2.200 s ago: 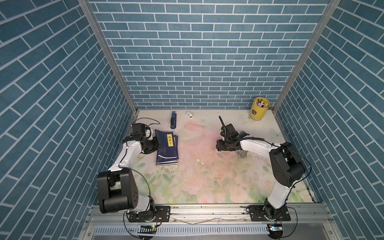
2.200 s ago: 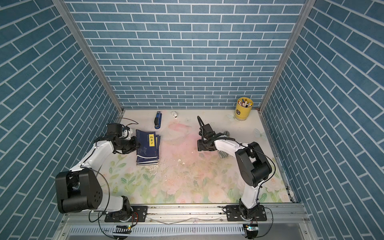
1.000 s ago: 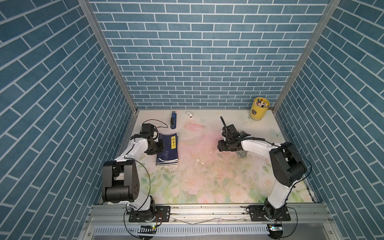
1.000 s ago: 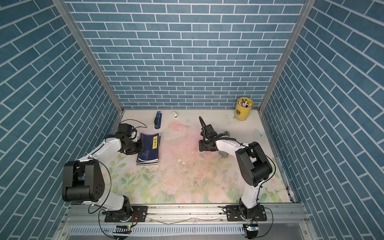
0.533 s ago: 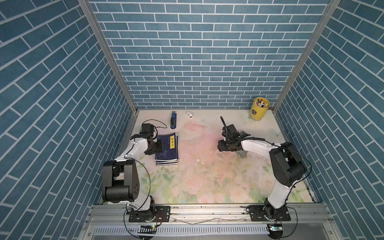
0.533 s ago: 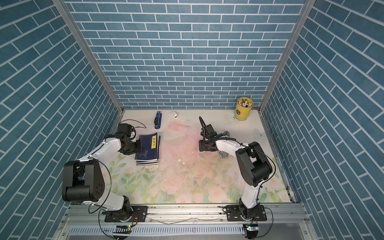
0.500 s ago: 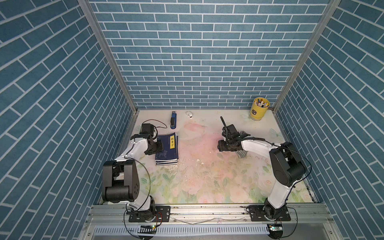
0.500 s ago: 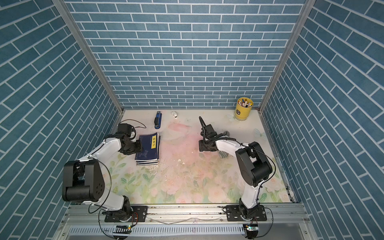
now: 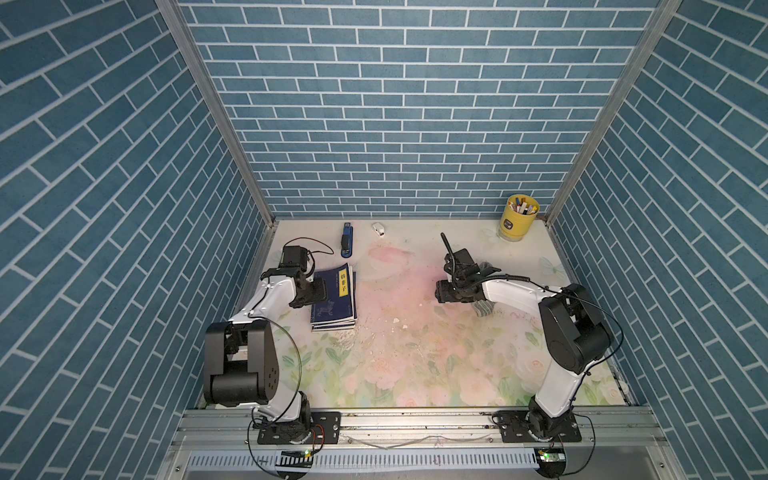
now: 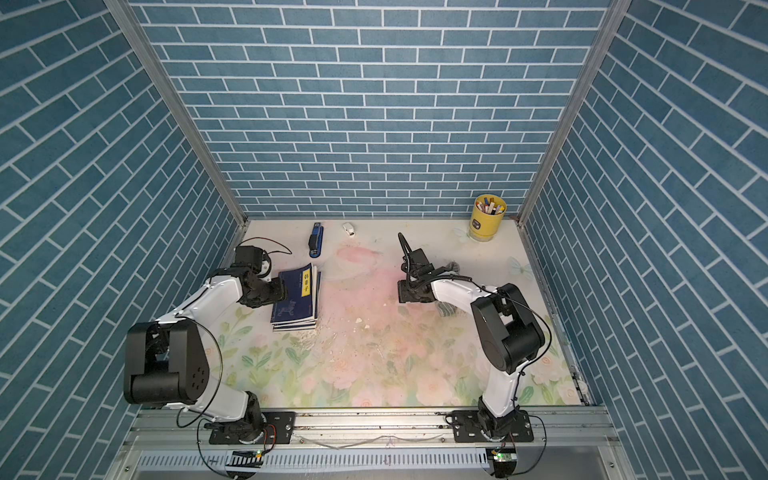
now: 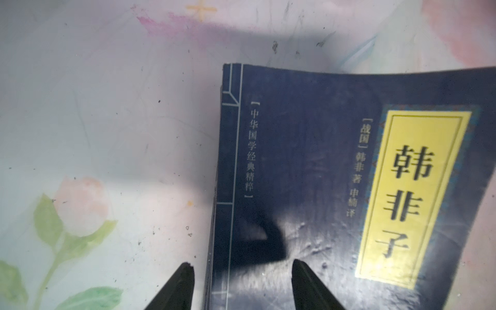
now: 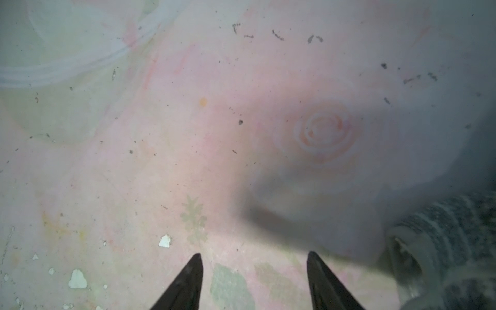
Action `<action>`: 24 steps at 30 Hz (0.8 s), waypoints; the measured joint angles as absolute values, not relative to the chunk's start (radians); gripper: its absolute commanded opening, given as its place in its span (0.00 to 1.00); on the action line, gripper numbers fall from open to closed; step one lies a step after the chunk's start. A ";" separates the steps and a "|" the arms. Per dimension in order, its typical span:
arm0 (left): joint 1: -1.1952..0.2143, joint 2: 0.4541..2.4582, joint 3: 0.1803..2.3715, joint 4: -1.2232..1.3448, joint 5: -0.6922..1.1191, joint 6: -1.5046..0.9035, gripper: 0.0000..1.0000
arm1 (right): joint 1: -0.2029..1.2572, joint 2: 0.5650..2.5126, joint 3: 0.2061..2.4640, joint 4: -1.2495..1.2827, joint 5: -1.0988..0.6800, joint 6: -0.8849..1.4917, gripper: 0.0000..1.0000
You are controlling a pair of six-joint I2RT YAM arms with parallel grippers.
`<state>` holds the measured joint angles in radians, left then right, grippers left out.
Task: Wipe the cover of the book
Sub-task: Place the book on the book.
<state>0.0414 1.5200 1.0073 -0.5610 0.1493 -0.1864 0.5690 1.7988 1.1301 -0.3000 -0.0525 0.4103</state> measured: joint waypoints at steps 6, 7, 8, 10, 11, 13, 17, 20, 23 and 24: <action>0.041 1.441 1.007 -0.527 0.149 -0.212 0.73 | 0.567 1.768 1.131 -0.331 -0.045 0.382 0.63; 0.041 1.423 1.007 -0.518 0.147 -0.220 0.74 | 0.565 1.760 1.133 -0.339 -0.043 0.374 0.64; 0.041 1.401 1.007 -0.506 0.146 -0.228 0.74 | 0.562 1.750 1.138 -0.349 -0.039 0.364 0.64; 0.040 1.355 1.007 -0.477 0.134 -0.246 0.75 | 0.551 1.731 1.155 -0.371 -0.031 0.350 0.65; 0.040 1.333 1.007 -0.459 0.123 -0.255 0.76 | 0.545 1.720 1.165 -0.382 -0.027 0.342 0.66; 0.039 1.297 1.007 -0.424 0.102 -0.275 0.78 | 0.529 1.693 1.184 -0.397 -0.011 0.330 0.68; 0.032 1.254 1.001 -0.334 0.044 -0.314 0.81 | 0.496 1.631 1.206 -0.421 0.025 0.303 0.72; 0.023 1.245 0.981 -0.270 -0.008 -0.327 0.85 | 0.461 1.607 1.221 -0.447 0.043 0.284 0.86; 0.020 1.233 0.934 -0.196 -0.062 -0.329 0.85 | 0.416 1.606 1.236 -0.464 0.053 0.260 0.88; 0.020 1.230 0.914 -0.165 -0.076 -0.328 0.86 | 0.399 1.606 1.236 -0.469 0.056 0.256 0.90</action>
<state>0.0196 1.2301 0.9142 -0.1650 -0.0757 -0.3283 0.3988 1.6062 1.2358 -0.4690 0.0559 0.2558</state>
